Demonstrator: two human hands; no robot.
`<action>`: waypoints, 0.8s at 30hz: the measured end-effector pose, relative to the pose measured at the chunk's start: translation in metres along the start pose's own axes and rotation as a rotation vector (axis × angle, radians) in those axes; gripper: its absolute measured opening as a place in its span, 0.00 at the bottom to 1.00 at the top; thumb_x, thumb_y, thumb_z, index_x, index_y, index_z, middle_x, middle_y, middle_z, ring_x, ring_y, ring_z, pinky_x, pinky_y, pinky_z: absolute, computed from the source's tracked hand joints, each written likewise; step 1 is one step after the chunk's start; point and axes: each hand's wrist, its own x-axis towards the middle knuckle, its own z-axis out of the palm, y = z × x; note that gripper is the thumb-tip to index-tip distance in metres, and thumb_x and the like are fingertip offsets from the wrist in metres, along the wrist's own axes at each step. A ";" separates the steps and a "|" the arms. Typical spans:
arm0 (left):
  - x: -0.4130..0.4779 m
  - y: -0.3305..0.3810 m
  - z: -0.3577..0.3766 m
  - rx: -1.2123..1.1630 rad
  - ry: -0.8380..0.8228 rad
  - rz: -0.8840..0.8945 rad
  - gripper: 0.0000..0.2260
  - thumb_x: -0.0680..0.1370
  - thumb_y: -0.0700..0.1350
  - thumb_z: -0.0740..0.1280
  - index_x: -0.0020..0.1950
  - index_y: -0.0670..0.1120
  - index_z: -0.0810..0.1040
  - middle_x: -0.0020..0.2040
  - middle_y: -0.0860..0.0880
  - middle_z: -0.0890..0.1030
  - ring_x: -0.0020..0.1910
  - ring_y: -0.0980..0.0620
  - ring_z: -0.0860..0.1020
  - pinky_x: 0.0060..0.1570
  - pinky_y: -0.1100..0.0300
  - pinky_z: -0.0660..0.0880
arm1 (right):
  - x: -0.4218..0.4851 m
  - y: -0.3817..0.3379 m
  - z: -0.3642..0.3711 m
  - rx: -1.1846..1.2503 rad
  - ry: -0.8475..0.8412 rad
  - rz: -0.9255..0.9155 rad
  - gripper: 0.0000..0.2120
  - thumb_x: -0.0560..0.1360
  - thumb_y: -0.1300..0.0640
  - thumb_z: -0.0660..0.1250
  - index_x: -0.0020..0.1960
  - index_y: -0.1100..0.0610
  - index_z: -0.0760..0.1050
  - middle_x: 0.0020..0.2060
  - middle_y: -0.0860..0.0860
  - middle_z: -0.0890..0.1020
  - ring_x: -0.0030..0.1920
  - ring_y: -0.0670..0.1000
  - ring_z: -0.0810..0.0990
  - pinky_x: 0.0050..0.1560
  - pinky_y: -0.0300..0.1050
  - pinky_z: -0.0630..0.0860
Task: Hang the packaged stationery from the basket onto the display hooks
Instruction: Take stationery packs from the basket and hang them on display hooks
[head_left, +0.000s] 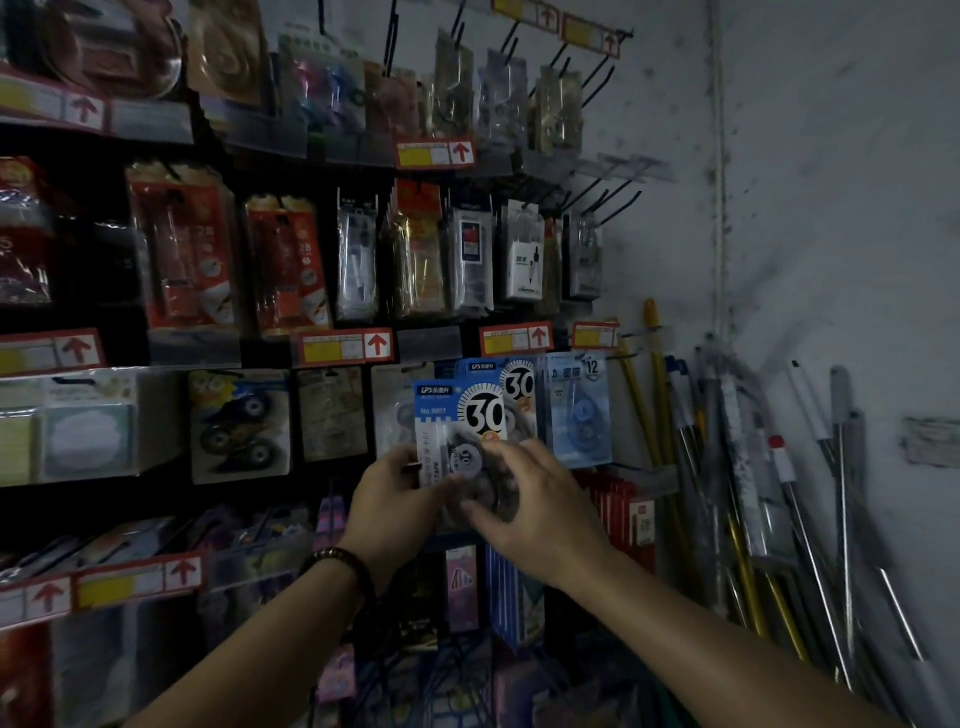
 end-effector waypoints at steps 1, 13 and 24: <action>-0.001 0.002 0.004 -0.014 -0.004 0.006 0.11 0.80 0.41 0.76 0.61 0.48 0.82 0.53 0.48 0.89 0.50 0.51 0.89 0.52 0.48 0.87 | -0.003 0.000 0.001 0.012 -0.007 -0.005 0.37 0.74 0.30 0.65 0.78 0.42 0.63 0.65 0.41 0.71 0.62 0.46 0.78 0.57 0.49 0.82; -0.005 -0.005 -0.020 0.674 -0.097 0.242 0.07 0.82 0.49 0.71 0.59 0.55 0.78 0.49 0.57 0.85 0.46 0.59 0.83 0.44 0.62 0.80 | 0.024 0.043 0.011 -0.061 0.097 0.198 0.34 0.78 0.39 0.69 0.81 0.40 0.61 0.59 0.44 0.71 0.56 0.48 0.77 0.50 0.43 0.79; -0.001 -0.018 -0.041 0.885 -0.126 0.289 0.10 0.80 0.52 0.71 0.61 0.57 0.79 0.52 0.59 0.87 0.52 0.60 0.84 0.53 0.58 0.82 | 0.036 0.066 0.033 -0.118 0.222 0.147 0.32 0.78 0.43 0.72 0.80 0.47 0.68 0.59 0.48 0.71 0.53 0.51 0.78 0.41 0.43 0.80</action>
